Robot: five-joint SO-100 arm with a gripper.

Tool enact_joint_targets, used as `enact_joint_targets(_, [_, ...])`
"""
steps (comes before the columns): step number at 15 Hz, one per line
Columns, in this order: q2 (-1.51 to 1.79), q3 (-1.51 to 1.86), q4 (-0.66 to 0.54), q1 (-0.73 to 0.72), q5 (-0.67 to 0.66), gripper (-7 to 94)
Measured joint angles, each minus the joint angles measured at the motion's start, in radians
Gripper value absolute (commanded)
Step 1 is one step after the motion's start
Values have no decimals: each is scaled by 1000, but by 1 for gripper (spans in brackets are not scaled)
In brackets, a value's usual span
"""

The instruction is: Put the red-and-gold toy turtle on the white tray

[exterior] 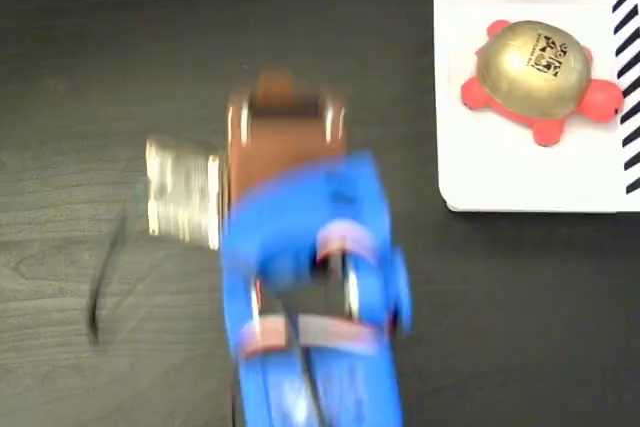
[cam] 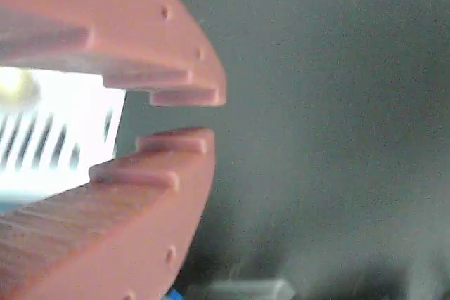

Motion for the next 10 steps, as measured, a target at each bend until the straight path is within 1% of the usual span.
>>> enact_joint_targets(3, [293, 232, 118, -38, 0, 0])
enact_joint_targets(5, [446, 334, 187, -37, 0, 0])
enact_joint_targets(8, [670, 443, 295, -37, -21, 0])
enact_joint_targets(10, [729, 476, 357, -37, -43, 0])
